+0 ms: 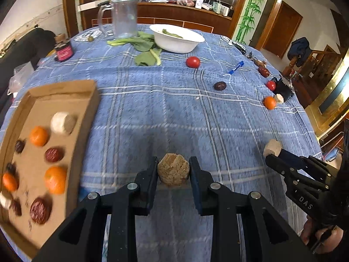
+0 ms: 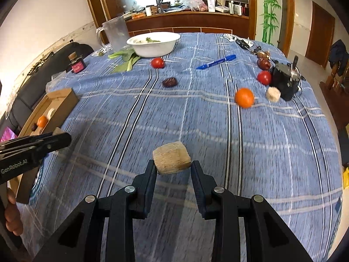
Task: Organize fruits
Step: 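Carry both beige cakes into the cardboard tray and open both tools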
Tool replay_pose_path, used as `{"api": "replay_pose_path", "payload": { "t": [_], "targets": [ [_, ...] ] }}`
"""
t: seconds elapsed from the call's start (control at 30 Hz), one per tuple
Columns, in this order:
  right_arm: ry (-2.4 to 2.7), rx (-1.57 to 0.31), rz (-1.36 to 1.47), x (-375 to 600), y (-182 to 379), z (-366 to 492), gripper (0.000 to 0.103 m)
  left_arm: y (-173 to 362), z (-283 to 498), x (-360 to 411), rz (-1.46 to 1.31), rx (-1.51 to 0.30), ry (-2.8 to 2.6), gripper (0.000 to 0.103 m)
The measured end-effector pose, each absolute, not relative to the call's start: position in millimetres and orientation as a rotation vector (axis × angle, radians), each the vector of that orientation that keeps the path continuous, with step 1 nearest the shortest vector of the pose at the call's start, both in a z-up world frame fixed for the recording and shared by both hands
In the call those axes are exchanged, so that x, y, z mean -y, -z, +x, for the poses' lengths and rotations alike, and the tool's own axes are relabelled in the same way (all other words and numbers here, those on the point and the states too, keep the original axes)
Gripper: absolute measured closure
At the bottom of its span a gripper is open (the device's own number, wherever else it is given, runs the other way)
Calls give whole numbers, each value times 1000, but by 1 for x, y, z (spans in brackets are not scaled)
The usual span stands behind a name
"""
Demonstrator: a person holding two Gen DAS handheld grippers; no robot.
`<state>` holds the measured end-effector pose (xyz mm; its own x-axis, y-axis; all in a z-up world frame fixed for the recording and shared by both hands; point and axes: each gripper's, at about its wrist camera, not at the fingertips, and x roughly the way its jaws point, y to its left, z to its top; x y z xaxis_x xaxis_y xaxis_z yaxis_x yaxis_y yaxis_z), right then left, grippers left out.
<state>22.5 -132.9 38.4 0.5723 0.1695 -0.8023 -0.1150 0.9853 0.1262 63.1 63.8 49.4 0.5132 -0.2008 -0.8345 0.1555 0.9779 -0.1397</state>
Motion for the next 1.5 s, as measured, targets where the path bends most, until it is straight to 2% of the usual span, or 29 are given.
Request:
{"api": "replay_pose_path", "payload": {
  "t": [0.73,1.5],
  "targets": [
    [-270,-928,20,43,-60,19,68,-83,23,-159,-124,-925,97,76],
    [-476,-932,-17,-96,-74,81,68,-79,31,-320,-198,-913,-202,76]
  ]
}}
